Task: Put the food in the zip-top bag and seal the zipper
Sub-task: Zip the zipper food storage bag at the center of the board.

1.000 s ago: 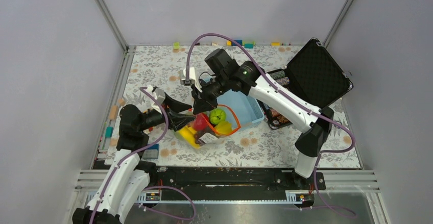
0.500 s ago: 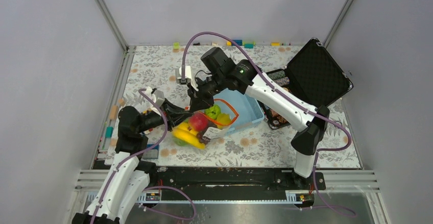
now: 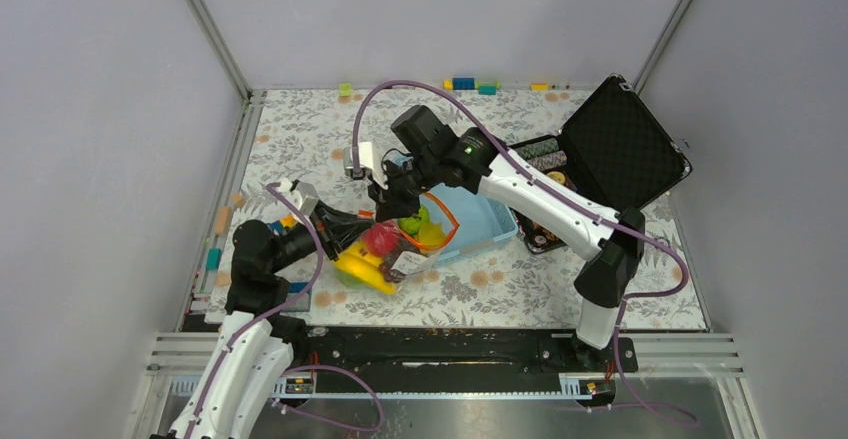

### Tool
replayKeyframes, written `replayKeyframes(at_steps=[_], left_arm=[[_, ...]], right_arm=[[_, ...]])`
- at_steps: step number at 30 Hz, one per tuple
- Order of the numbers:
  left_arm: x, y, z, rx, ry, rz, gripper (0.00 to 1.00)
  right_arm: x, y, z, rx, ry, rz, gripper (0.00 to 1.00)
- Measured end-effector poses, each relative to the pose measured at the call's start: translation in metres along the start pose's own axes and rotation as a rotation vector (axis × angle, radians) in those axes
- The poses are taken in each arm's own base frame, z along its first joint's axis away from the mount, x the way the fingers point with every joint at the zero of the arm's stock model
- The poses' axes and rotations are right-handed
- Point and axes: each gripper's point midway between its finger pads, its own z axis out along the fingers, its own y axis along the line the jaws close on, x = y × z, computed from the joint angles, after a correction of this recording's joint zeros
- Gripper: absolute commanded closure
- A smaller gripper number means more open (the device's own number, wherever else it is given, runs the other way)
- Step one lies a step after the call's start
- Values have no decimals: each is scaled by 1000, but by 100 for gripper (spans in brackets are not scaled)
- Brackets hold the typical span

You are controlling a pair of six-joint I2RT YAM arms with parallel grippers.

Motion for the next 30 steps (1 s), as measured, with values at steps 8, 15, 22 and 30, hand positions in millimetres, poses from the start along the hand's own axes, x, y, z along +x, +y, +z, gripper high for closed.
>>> replayKeyframes(at_steps=[8,15,22,30], left_arm=[[-2,7,0,-41,-13,-1,100],[-4,16,0,-101,-30,-4,100],[-1,27,-1,-167,-26,-23,100],[2,37,-4,-225,-21,-28,100]], right_arm=[[12,-4,-11,25,11,8,95],[32,-12,-17,39,40,30,95],[48,-21,-21,72,81,45,97],[63,-31,-23,116,115,73,100]])
